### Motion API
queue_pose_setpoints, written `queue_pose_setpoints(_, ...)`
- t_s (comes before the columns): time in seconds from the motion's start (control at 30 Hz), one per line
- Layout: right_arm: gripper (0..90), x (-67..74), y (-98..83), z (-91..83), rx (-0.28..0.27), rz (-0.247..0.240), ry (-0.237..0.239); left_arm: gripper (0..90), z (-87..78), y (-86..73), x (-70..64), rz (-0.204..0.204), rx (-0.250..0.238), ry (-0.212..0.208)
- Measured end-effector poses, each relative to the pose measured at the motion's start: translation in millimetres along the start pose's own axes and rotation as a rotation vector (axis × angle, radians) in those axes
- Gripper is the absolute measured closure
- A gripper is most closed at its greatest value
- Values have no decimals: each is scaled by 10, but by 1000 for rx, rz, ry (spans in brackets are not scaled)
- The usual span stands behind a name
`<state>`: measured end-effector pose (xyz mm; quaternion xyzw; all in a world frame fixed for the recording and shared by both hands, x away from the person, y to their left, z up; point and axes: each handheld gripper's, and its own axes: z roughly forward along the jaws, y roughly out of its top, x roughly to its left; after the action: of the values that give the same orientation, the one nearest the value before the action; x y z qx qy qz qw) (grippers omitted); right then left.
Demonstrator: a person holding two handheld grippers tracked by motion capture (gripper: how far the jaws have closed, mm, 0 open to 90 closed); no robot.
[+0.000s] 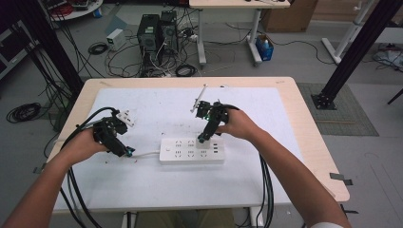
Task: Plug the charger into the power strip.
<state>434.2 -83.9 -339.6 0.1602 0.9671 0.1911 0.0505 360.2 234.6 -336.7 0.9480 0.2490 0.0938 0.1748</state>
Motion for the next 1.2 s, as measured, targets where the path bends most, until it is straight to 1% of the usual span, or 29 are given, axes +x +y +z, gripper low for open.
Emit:
queue_pose_setpoints(0.03,133,-41,-52,-102,-28,44,-29,199,-2,0,-1,-4,-4,-2)
queue_pose_setpoints(0.07,133,-41,-52,-102,-28,44,-29,199,-7,1,0,-2,-3,-1)
queue_pose_setpoints(0.17,133,-100,-135,-277,-80,109,-48,199,-25,11,6,2,-4,0)
queue_pose_setpoints(0.2,133,-142,-199,-392,-120,140,-45,199,-32,15,9,6,-2,0)
queue_pose_setpoints(0.23,133,-142,-199,-392,-120,140,-45,199,-38,18,4,-1,-7,0)
queue_pose_setpoints(0.27,123,-170,-267,-503,-156,177,-64,199,-43,24,3,-3,-13,0)
queue_pose_setpoints(0.3,123,-170,-267,-503,-156,177,-64,199,-53,32,7,5,-10,2)
queue_pose_setpoints(0.37,111,-191,-339,-591,-169,214,-89,200,-71,52,3,4,-14,3)
queue_pose_setpoints(0.4,7,-205,-387,-641,-170,227,-100,199,-73,58,-2,1,-19,3)
queue_pose_setpoints(0.43,9,-207,-412,-667,-173,240,-114,199,-77,69,-5,7,-19,6)
queue_pose_setpoints(0.5,8,-216,-492,-765,-188,263,-119,199,-75,86,-17,10,-25,2)
queue_pose_setpoints(0.57,9,-213,-565,-854,-194,292,-142,199,-64,101,-32,17,-23,0)
queue_pose_setpoints(0.73,9,-131,-746,-1035,-184,319,-198,199,-62,123,-18,22,-16,2)
queue_pose_setpoints(0.87,9,-61,-917,-1170,-176,343,-236,199,-87,131,-9,6,-15,15)
queue_pose_setpoints(0.9,9,-43,-960,-1197,-169,351,-243,199,-96,132,-9,-6,-17,14)
queue_pose_setpoints(0.93,9,-22,-1018,-1228,-162,345,-265,199,-99,133,-12,-14,-18,17)
queue_pose_setpoints(0.97,9,-6,-1051,-1243,-164,350,-274,199,-107,136,-14,-21,-19,19)
queue_pose_setpoints(1.0,9,28,-1143,-1281,-169,364,-297,199,-111,139,-13,-19,-20,18)
queue_pose_setpoints(1.03,9,28,-1143,-1281,-169,364,-297,199,-116,144,-11,-19,-18,19)
queue_pose_setpoints(1.1,9,63,-1240,-1298,-177,372,-295,198,-120,155,-9,-28,-27,26)
queue_pose_setpoints(1.17,9,88,-1326,-1299,-168,383,-303,199,-125,166,-2,-35,-36,28)
queue_pose_setpoints(1.2,9,94,-1379,-1304,-166,392,-306,199,-127,170,1,-33,-35,25)
